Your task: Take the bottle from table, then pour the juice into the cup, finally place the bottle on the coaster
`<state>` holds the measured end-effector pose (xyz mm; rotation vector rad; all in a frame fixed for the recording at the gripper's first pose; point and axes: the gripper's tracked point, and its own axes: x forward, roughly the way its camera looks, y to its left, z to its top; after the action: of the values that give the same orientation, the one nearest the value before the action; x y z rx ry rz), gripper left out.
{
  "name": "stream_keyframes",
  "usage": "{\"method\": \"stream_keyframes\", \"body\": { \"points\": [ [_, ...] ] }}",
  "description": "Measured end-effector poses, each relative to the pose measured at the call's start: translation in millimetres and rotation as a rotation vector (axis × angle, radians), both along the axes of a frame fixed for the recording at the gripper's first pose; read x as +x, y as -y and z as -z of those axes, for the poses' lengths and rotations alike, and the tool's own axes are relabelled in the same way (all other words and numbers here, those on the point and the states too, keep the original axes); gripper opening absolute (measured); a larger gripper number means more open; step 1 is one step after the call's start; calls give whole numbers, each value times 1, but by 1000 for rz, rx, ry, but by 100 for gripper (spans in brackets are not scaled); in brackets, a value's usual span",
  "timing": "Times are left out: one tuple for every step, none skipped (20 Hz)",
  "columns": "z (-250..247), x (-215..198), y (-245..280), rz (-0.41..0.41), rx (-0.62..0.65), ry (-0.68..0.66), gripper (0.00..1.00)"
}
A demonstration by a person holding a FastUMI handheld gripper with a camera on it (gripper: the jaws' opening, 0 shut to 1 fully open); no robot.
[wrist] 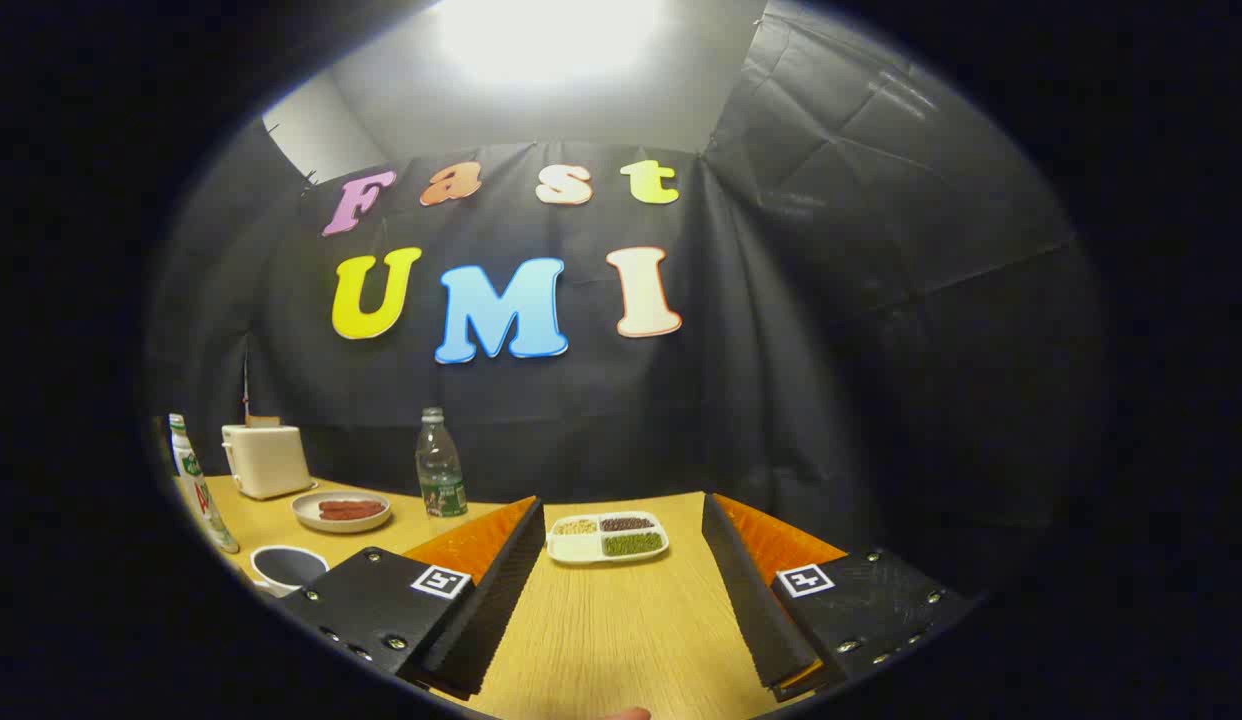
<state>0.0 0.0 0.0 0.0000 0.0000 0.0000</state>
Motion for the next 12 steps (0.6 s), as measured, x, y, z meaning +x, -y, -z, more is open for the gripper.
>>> {"method": "stream_keyframes", "body": {
  "points": [
    [-8, -4, -2, 26, -3, 10, 96],
    [-15, -10, -5, 56, -4, 1, 98],
    [-20, -20, -7, 86, -11, -17, 98],
    [-27, -29, -12, 116, -25, -29, 98],
    [-34, -39, -18, 143, -34, -33, 98],
    [-43, -50, -29, 154, -27, -29, 98],
    [-51, -59, -44, 155, -4, -22, 98],
    [-54, -67, -59, 153, 22, -15, 98],
    [-57, -74, -77, 143, 45, -12, 98],
    [-56, -81, -97, 118, 60, -12, 98],
    [-57, -87, -120, 89, 68, -13, 98],
    [-57, -93, -141, 58, 77, -12, 98]
  ]
}}
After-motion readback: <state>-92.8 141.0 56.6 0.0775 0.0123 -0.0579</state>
